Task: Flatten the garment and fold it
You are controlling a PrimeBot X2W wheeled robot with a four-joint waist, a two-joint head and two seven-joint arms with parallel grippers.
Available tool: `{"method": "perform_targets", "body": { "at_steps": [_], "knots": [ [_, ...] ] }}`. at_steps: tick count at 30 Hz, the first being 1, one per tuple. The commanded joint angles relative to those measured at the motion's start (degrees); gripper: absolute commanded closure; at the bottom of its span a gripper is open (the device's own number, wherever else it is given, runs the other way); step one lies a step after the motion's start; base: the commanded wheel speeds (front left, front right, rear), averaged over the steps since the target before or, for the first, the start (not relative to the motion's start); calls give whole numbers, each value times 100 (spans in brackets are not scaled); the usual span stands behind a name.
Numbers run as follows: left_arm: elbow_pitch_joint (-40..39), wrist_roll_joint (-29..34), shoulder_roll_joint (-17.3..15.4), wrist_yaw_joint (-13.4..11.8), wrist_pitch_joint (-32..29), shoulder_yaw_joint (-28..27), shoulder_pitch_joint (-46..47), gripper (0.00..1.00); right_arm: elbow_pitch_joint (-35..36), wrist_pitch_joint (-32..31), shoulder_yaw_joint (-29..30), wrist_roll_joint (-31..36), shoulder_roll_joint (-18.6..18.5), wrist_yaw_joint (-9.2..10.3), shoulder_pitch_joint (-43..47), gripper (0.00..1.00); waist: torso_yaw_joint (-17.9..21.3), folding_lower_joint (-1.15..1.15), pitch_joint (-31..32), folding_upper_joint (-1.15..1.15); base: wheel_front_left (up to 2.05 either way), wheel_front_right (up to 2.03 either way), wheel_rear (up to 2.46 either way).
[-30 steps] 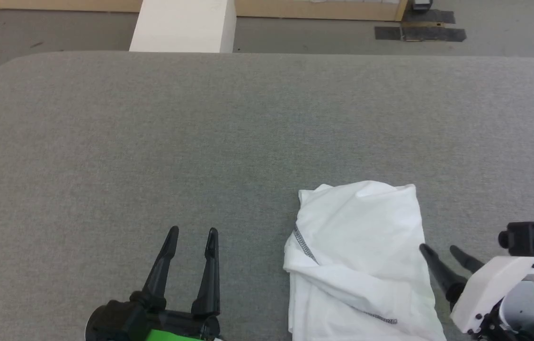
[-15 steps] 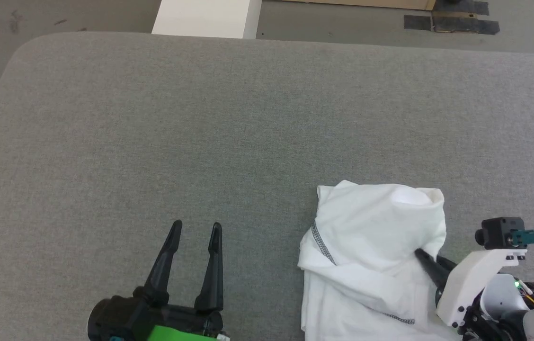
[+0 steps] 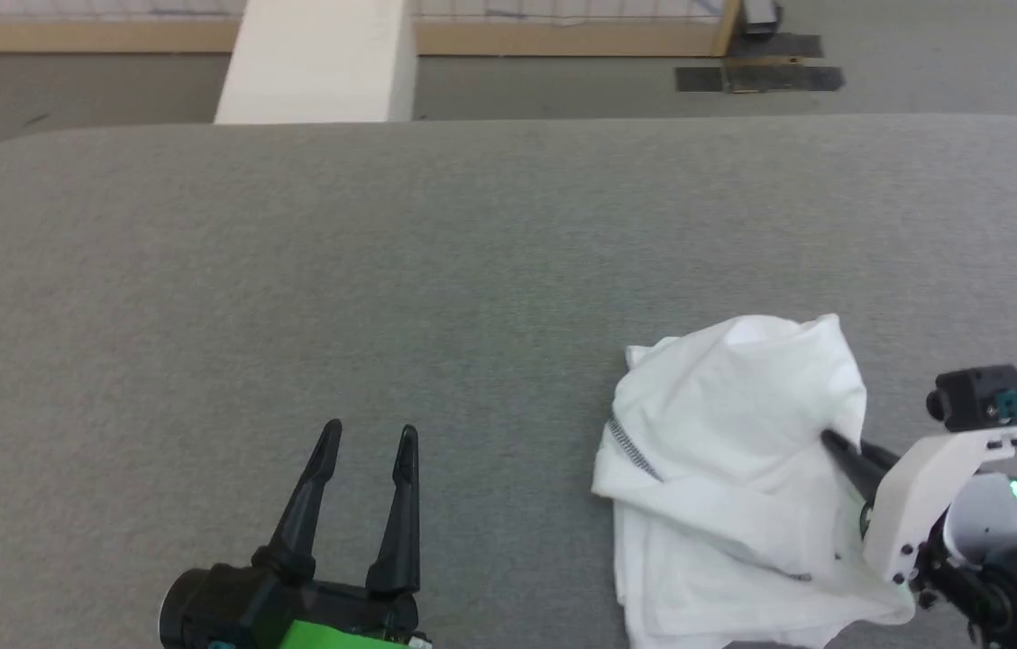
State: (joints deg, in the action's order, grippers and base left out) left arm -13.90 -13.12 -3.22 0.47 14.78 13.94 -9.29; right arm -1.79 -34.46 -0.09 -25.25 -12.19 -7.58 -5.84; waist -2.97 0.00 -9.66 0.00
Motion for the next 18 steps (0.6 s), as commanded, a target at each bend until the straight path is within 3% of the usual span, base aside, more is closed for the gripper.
{"method": "perform_targets", "body": {
  "at_steps": [1, 11, 18],
  "knots": [
    [8, 1, -14, 27, 22, 1, 24, 0, -5, -44, -33, -10, -143, 9, -169, 100, 386, 0, 153, 0, 0, 0, 0],
    [-116, 148, -106, 8, -66, 64, 285, 0, -247, -230, -375, -154, -1291, 9, -1077, 100, 1000, 0, -269, 0, 0, 0, 0],
    [-479, 456, -182, -76, -222, 119, 783, 0, -724, 103, -553, -60, -2419, 9, -1940, 100, 1209, 0, -1026, 0, 0, 0, 0]
  ]
}}
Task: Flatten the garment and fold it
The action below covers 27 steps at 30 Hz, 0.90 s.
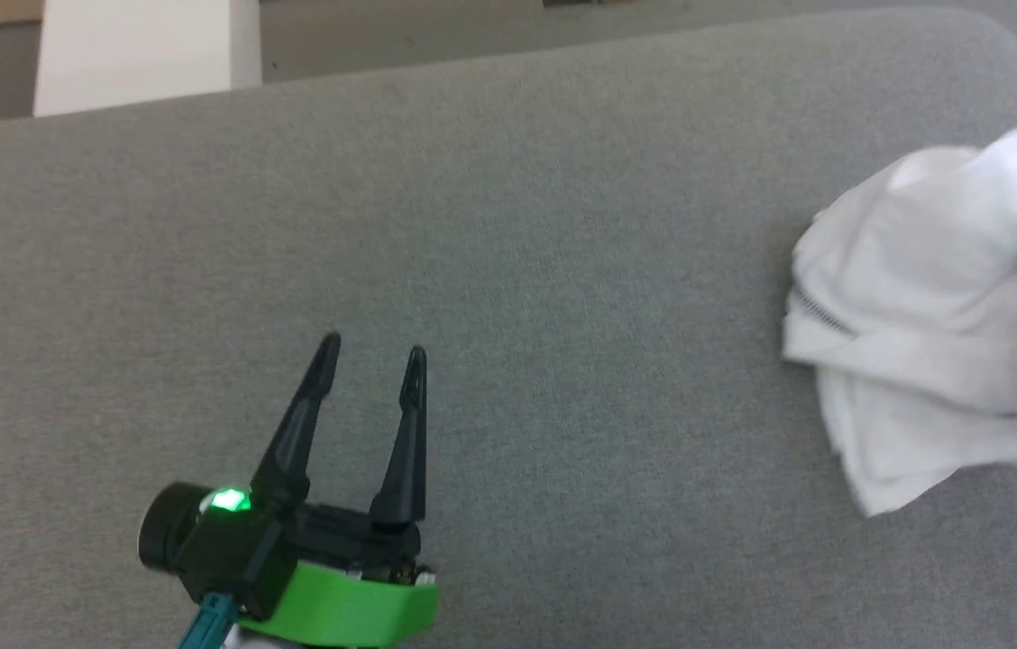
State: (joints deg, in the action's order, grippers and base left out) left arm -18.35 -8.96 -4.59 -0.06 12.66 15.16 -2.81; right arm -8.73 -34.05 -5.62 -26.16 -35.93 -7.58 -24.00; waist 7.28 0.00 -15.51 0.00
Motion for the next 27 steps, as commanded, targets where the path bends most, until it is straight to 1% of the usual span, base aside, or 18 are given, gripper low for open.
{"method": "perform_targets", "body": {
  "at_steps": [1, 4, 7, 12, 15, 21, 22, 23, 24, 25, 27],
  "knots": [
    [-73, 78, -49, -27, -28, 15, 198, 0, -85, 99, -9, 54, -157, 9, -209, 100, 197, 0, -559, 0, 0, 0, 0],
    [-150, 195, -44, -35, -65, 82, 463, 0, -314, 266, 41, 106, -471, 9, -500, 100, 197, 0, -931, 0, 0, 0, 0],
    [-147, 275, -28, -54, -60, 122, 720, 0, -579, 396, 148, 153, -675, 9, -723, 100, 152, 0, -1196, 0, 0, 0, 0],
    [-155, 479, -13, -182, -3, 138, 975, 0, -1030, 588, 307, 342, -987, 9, -1027, 100, 76, 0, -1553, 0, 0, 0, 0],
    [-192, 565, -6, -279, 51, 117, 1037, 0, -1276, 748, 416, 455, -1058, 9, -1142, 100, 33, 0, -1693, 0, 0, 0, 0],
    [-254, 667, 20, -507, 123, 47, 1073, 0, -1760, 995, 635, 594, -980, 9, -1222, 100, -17, 0, -1888, 0, 0, 0, 0],
    [-254, 697, 22, -549, 133, 25, 1092, 0, -1838, 1044, 664, 627, -947, 9, -1237, 90, -19, 0, -1907, 0, 0, 0, 0],
    [-261, 698, 27, -583, 144, 5, 1108, 0, -1899, 1081, 688, 655, -918, 9, -1252, 60, -19, 0, -1920, 0, 0, 0, 0],
    [-265, 687, 33, -620, 154, -19, 1127, 0, -1966, 1128, 715, 693, -881, 9, -1276, 19, -16, 0, -1932, 0, 0, 0, 0],
    [-261, 687, 35, -636, 161, -31, 1142, 0, -2019, 1162, 738, 727, -851, 9, -1302, 0, -12, 0, -1936, 0, 0, 0, 0],
    [-242, 681, 37, -665, 176, -59, 1175, 0, -2112, 1228, 748, 802, -789, 9, -1357, 0, -2, 0, -1916, 0, 0, 0, 0]
  ]
}}
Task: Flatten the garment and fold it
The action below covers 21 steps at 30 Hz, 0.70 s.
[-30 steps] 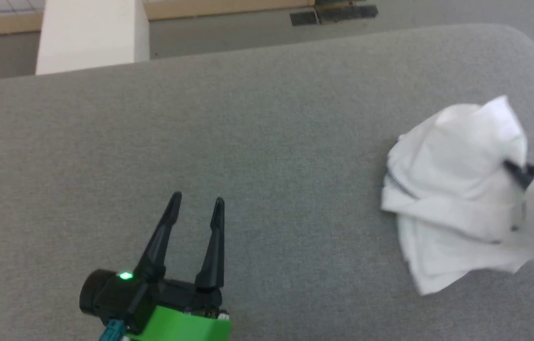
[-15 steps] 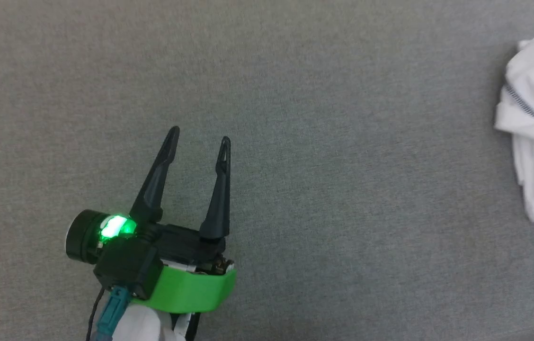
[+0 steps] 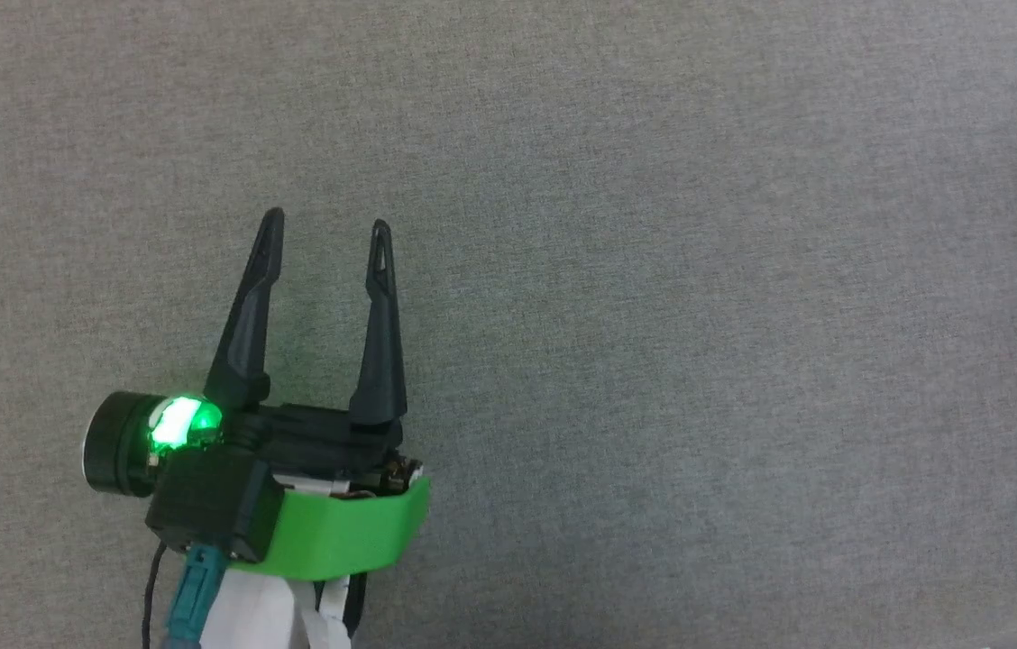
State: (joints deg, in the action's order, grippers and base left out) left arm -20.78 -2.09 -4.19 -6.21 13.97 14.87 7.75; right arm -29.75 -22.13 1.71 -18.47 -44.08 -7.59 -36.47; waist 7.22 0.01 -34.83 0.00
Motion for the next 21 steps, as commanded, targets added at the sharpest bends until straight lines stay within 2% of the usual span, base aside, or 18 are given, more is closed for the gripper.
{"method": "perform_targets", "body": {
  "at_steps": [1, 8, 11, 17, 21],
  "knots": [
    [16, -26, -1, -55, 54, -42, 132, 0, -51, 65, 10, 67, 58, 10, -137, 0, 11, -1, 48, 0, 0, 0, 0],
    [119, -229, 25, -172, 96, -200, 9, 0, -95, 352, 54, 129, 308, 10, -169, 0, 22, -1, 593, 0, 0, 0, 0],
    [167, -353, 37, -190, 100, -280, -131, 0, 49, 482, 104, -17, 530, 10, 14, 0, -6, -1, 974, 0, 0, 0, 0],
    [221, -577, 59, -193, 101, -452, -555, 0, 609, 609, 246, -226, 975, 10, 708, 0, -113, -1, 1726, 0, 0, 0, 0],
    [276, -674, 74, -196, 102, -542, -884, 0, 1303, 688, 325, -225, 1371, 10, 1322, 0, -225, -1, 2183, 0, 0, 0, 0]
  ]
}}
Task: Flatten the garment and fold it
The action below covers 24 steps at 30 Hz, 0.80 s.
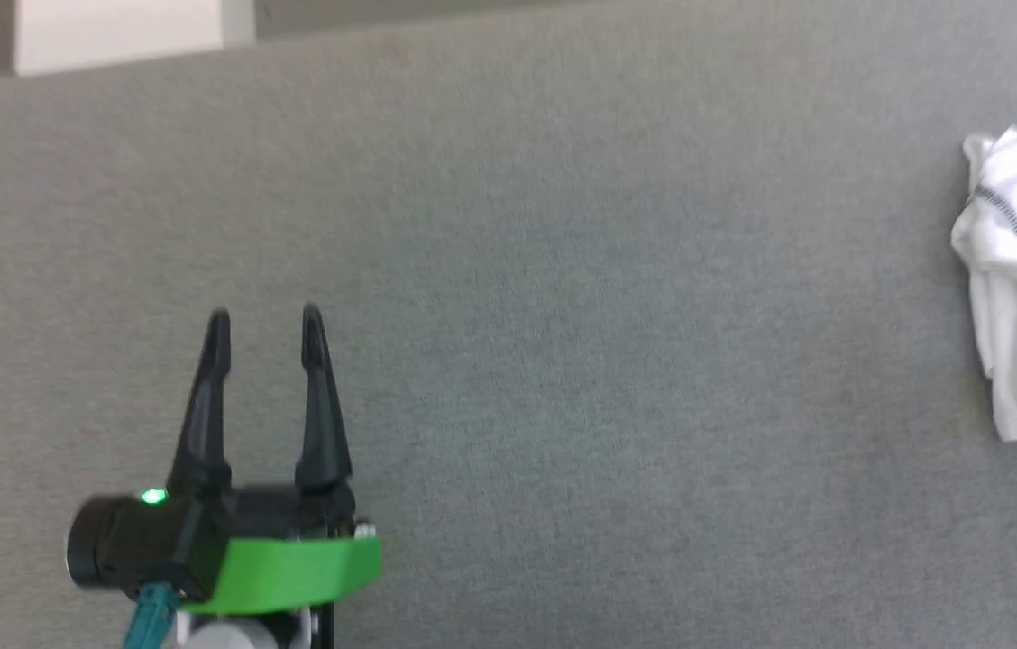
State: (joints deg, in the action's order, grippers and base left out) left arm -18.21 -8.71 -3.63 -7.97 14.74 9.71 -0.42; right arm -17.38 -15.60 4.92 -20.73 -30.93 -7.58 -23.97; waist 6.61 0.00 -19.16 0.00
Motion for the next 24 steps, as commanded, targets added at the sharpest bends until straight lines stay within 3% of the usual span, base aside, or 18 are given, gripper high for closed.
{"method": "perform_targets", "body": {
  "at_steps": [1, 11, 24],
  "knots": [
    [50, -21, 20, -26, 25, -47, -169, 0, 292, 51, -7, 23, 169, 9, 239, 0, -185, 0, 726, 0, 0, 0, 0],
    [501, -30, -31, 16, 25, -170, -833, 0, 1993, 523, -60, 438, 1545, 9, 1597, 0, -406, 0, 1507, 0, 0, 0, 0],
    [1064, 125, -116, 88, 26, -78, -1115, 0, 2323, 1719, 71, 1768, 2507, 9, 2703, 0, -661, 0, 1861, 0, 0, 0, 0]
  ]
}}
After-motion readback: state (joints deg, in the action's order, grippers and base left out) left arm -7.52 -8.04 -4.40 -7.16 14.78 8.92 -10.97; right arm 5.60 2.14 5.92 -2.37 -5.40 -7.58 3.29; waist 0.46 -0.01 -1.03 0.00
